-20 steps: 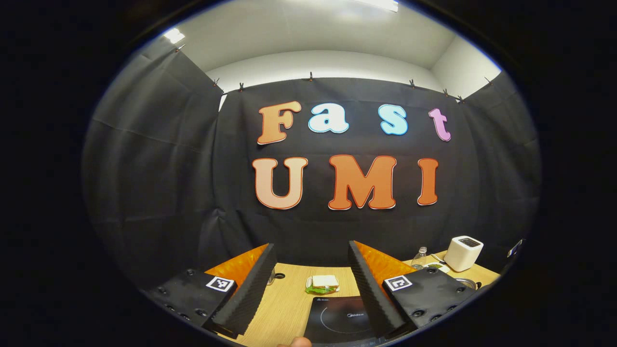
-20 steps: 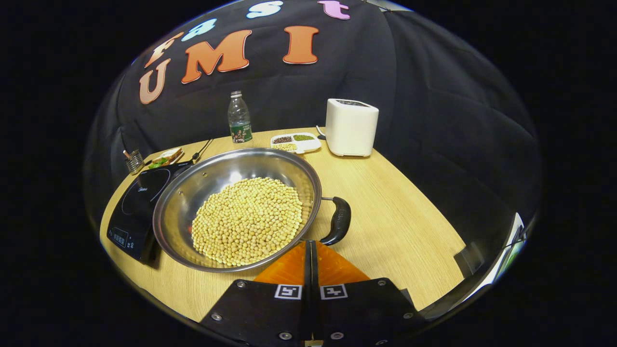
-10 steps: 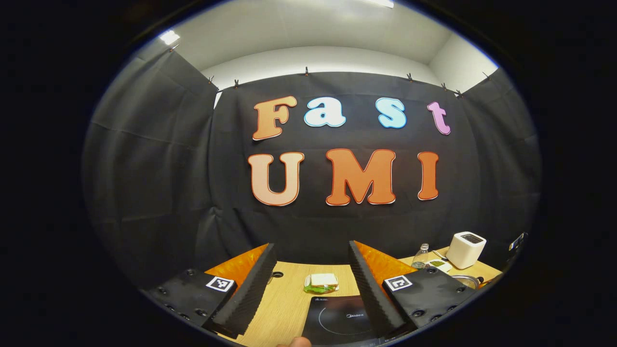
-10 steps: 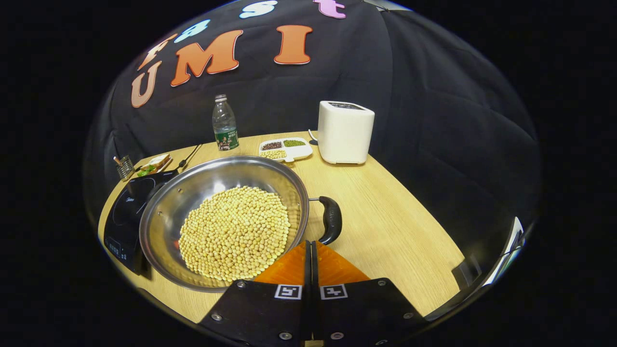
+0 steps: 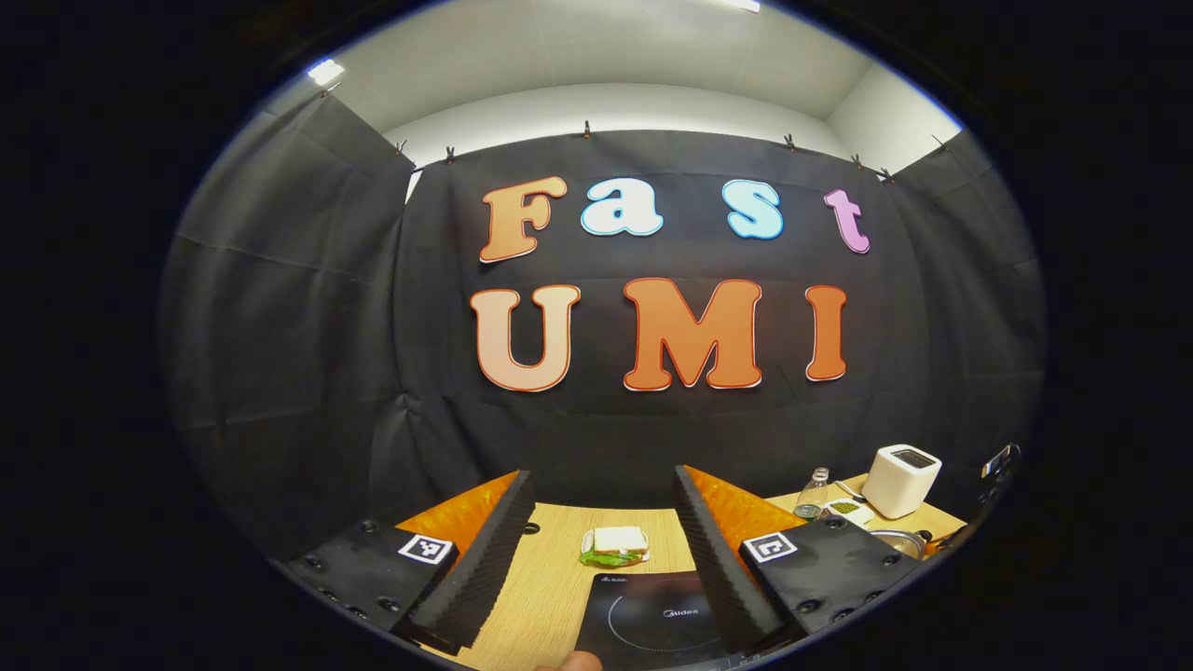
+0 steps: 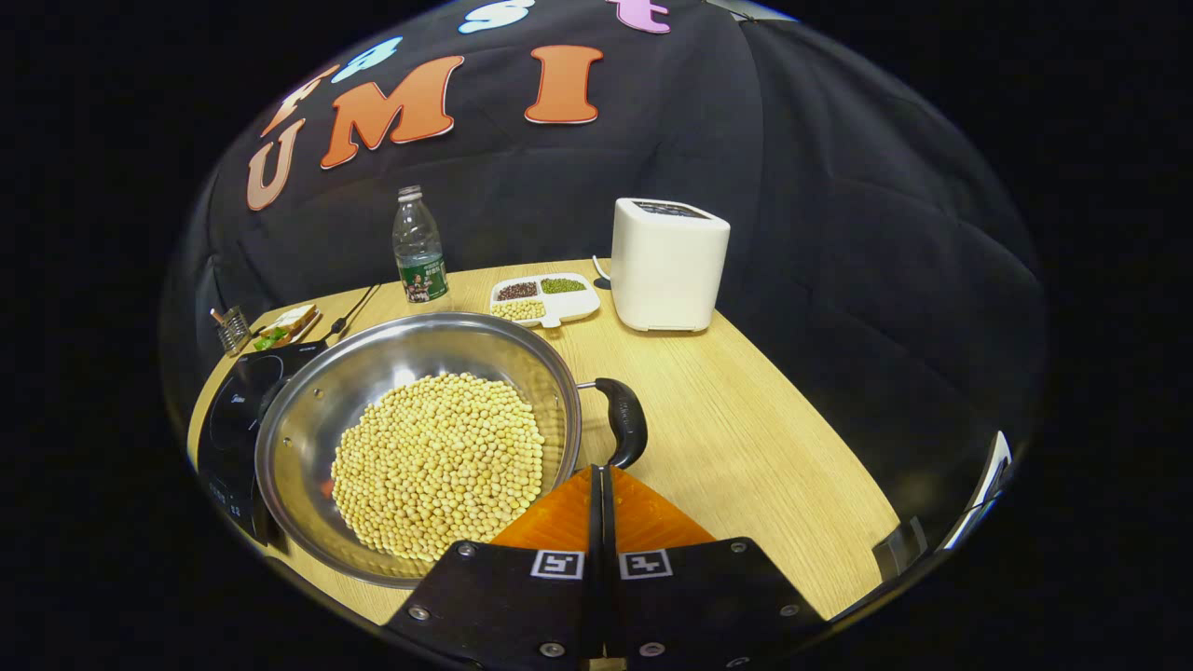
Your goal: First push the handle of the pot to place it horizontally, then grasp the pot with both hands and set it on the induction cooktop.
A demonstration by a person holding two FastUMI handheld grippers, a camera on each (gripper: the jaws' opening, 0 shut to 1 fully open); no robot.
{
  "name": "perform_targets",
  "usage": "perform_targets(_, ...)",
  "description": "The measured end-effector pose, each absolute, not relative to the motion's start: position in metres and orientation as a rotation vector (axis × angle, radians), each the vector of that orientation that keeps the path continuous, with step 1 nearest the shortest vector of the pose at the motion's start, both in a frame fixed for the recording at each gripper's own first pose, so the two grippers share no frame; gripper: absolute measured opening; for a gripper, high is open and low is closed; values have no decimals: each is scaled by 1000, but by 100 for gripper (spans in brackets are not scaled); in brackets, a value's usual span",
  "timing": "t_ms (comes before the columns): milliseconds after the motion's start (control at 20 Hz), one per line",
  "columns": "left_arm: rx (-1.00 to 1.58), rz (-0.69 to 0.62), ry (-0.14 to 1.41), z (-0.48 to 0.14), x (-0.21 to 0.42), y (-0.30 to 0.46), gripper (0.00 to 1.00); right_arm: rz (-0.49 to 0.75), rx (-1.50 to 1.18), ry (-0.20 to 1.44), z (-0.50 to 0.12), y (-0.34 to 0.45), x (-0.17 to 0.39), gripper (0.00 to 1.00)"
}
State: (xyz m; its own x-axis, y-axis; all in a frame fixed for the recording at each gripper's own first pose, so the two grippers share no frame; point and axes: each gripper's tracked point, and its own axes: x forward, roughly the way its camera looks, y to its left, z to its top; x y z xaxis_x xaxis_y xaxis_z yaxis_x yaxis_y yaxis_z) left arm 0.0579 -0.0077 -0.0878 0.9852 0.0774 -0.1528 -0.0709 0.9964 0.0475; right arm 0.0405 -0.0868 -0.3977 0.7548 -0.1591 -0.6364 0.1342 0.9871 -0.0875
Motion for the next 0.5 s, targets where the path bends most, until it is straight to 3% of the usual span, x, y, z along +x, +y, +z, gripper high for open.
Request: perform_targets(500, 21, 77, 204, -118, 69, -14, 98, -172, -51, 700, -401, -92, 60, 0)
